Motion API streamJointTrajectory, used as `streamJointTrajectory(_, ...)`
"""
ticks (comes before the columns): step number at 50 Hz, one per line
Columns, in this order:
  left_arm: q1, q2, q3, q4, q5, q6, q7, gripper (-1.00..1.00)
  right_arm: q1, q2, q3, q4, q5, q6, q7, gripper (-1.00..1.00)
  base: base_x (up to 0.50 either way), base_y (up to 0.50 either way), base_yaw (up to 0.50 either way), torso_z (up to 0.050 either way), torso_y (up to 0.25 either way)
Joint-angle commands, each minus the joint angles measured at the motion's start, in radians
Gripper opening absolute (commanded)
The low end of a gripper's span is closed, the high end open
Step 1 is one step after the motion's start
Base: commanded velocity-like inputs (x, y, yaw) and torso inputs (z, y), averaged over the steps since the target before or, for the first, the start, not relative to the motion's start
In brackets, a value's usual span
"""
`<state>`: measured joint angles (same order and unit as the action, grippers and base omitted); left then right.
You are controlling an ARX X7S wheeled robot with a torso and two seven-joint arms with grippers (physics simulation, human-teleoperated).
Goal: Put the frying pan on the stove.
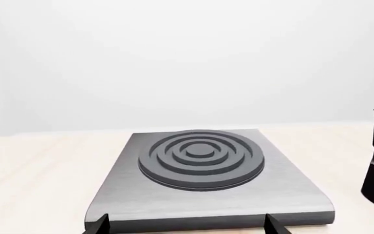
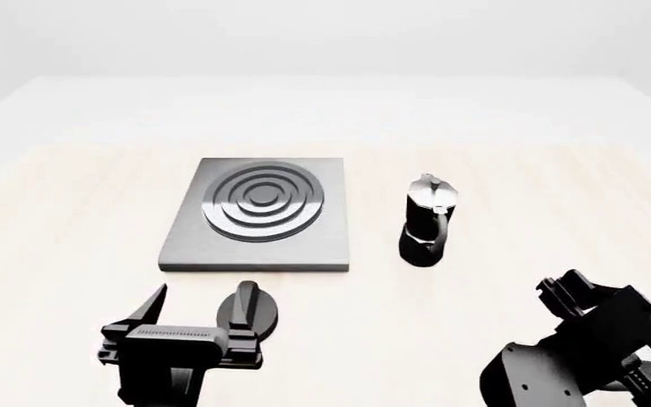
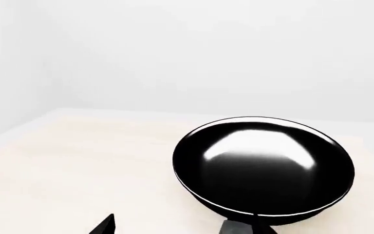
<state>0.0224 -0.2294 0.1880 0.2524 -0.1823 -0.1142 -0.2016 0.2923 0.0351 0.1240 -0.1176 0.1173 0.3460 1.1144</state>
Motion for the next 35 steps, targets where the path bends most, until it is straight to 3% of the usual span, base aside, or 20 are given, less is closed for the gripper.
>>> streamJointTrajectory(1, 0.002, -0.006, 0.012, 0.012, -0.002, -0.005, -0.005, 1.00, 0.027, -0.013, 0.015, 0.038, 0.083, -0.023, 0.053, 1.00, 0.00, 0.00, 0.00, 0.000, 0.000)
streamJointTrajectory(35, 0.001, -0.023, 0.028, 0.002, -0.011, 0.002, -0.016, 1.00, 0.047, 0.016, -0.023, 0.157, 0.159, -0.144, 0.186, 1.00, 0.00, 0.00, 0.00, 0.000, 0.000)
